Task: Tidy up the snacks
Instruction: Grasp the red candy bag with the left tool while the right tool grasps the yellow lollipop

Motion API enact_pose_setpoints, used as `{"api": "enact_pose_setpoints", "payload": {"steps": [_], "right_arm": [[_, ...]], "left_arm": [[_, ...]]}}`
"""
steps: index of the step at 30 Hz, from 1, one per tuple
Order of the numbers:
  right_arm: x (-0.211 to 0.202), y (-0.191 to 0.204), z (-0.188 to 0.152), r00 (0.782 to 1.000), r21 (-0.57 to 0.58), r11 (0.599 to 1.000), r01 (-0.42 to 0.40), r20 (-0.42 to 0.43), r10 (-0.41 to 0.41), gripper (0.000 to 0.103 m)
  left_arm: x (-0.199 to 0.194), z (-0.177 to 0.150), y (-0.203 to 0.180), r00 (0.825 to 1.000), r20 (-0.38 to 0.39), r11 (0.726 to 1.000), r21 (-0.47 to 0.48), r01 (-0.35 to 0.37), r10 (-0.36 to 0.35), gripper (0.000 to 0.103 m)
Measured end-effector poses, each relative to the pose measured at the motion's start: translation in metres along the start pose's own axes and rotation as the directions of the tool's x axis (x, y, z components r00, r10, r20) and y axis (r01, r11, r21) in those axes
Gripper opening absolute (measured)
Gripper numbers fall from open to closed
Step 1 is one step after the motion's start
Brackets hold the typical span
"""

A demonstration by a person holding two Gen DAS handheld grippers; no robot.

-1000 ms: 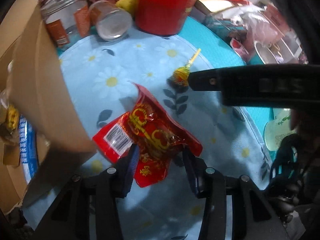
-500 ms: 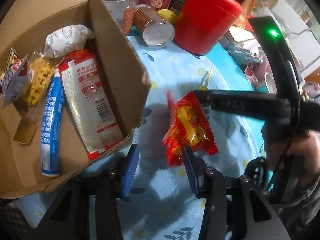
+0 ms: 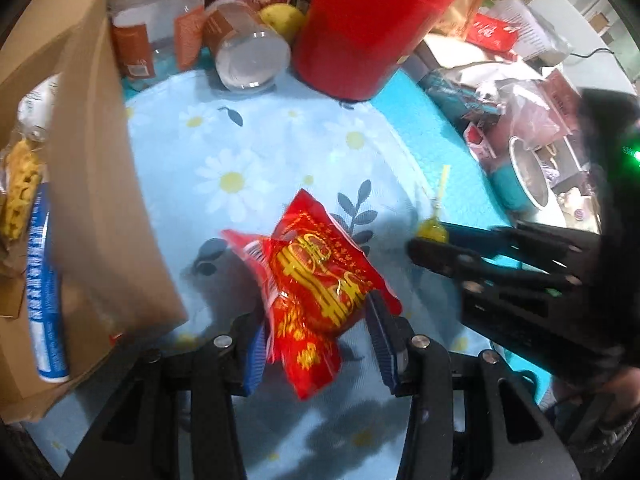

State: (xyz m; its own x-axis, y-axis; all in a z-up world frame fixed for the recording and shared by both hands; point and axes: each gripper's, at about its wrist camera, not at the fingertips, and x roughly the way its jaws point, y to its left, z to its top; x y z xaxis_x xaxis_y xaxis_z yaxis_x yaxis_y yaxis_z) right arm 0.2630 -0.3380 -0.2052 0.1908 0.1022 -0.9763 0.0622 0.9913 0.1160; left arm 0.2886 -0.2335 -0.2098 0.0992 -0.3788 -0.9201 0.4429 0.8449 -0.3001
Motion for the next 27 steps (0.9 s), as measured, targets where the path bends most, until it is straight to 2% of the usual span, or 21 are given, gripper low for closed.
{"api": "enact_pose_setpoints", "payload": {"steps": [3, 11, 13, 15, 18, 19, 20, 27], "right_arm": [[-0.003, -0.007, -0.003, 1.0, 0.011, 1.0, 0.004, -0.005, -0.004, 0.026], [-0.003, -0.025, -0.007, 1.0, 0.026, 1.0, 0.001, -0.023, -0.001, 0.026], [-0.003, -0.027, -0.006, 1.0, 0.031, 1.0, 0.003, -0.022, -0.002, 0.026], [-0.004, -0.028, -0.006, 1.0, 0.036, 0.999, -0.004, -0.02, 0.005, 0.026], [-0.005, -0.025, -0.008, 1.0, 0.028, 1.0, 0.0, -0.016, 0.001, 0.026], [-0.006, -0.024, -0.009, 1.0, 0.027, 1.0, -0.002, -0.016, 0.002, 0.026], [-0.006, -0.024, -0.009, 1.0, 0.028, 1.0, -0.005, -0.016, 0.006, 0.026], [-0.014, -0.021, -0.017, 1.0, 0.013, 1.0, -0.024, -0.009, 0.024, 0.026]], "left_arm": [[0.014, 0.007, 0.0, 0.999, -0.018, 0.998, -0.039, 0.044, -0.044, 0.05], [0.027, 0.022, -0.005, 1.0, 0.004, 0.998, -0.058, -0.019, 0.02, 0.053], [0.031, 0.025, -0.001, 1.0, -0.014, 0.997, -0.082, -0.004, 0.003, 0.053], [0.03, 0.027, 0.0, 1.0, 0.007, 0.994, -0.108, -0.005, 0.006, 0.053], [0.031, 0.028, -0.003, 1.0, 0.016, 0.995, -0.099, -0.01, 0.012, 0.047], [0.032, 0.028, -0.005, 1.0, 0.015, 0.996, -0.089, -0.011, 0.012, 0.041], [0.034, 0.028, -0.007, 1.0, 0.006, 0.996, -0.085, -0.006, 0.007, 0.039], [0.026, 0.008, -0.008, 1.0, -0.018, 0.999, -0.052, -0.005, 0.004, 0.037]]}}
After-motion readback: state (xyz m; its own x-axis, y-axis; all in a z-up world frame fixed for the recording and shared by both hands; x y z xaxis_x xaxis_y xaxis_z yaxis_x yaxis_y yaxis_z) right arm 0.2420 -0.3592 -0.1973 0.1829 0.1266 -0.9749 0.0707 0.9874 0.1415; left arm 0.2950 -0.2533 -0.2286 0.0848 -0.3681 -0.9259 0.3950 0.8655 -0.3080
